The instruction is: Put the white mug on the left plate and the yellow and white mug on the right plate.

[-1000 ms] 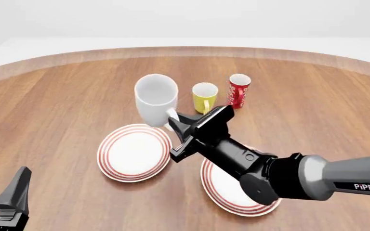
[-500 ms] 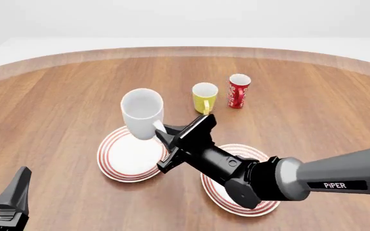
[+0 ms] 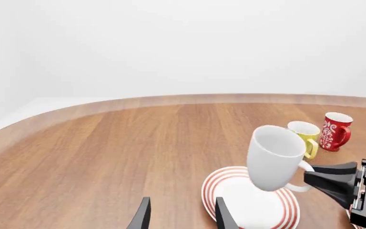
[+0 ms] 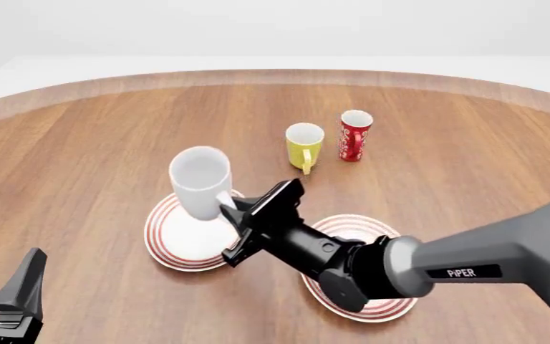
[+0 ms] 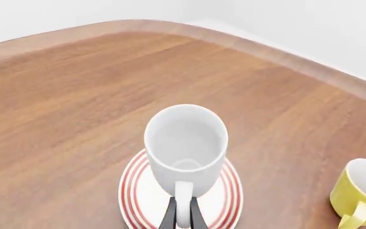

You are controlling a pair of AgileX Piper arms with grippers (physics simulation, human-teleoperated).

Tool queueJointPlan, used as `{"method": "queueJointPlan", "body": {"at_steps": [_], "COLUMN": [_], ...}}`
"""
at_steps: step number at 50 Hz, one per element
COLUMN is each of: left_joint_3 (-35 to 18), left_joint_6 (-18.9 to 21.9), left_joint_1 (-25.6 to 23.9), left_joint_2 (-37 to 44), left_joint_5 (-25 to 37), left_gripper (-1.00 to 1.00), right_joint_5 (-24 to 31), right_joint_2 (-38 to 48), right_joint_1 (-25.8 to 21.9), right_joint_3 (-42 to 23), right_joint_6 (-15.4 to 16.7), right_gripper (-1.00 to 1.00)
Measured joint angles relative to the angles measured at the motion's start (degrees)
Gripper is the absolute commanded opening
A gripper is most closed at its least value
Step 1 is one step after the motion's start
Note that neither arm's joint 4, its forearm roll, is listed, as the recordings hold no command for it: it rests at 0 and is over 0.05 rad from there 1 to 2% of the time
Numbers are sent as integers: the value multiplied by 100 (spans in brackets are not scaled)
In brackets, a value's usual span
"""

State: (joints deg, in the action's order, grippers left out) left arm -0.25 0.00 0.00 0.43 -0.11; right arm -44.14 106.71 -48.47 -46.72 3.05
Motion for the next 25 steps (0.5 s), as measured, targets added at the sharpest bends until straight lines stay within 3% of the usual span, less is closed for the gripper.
{"method": "queueJointPlan", "body": {"at_steps": [25], "left_joint_3": [0], "left_joint_6": [0], "left_joint_1": [0], "left_joint_2": [0], "left_joint_5": [0], "left_gripper": [100], "right_joint_5": [52], "right_joint_2": [409], "right_joint_1": [-37], "right_joint_3": [-168], "right_joint_6": [-62], "right_gripper": [-100]}}
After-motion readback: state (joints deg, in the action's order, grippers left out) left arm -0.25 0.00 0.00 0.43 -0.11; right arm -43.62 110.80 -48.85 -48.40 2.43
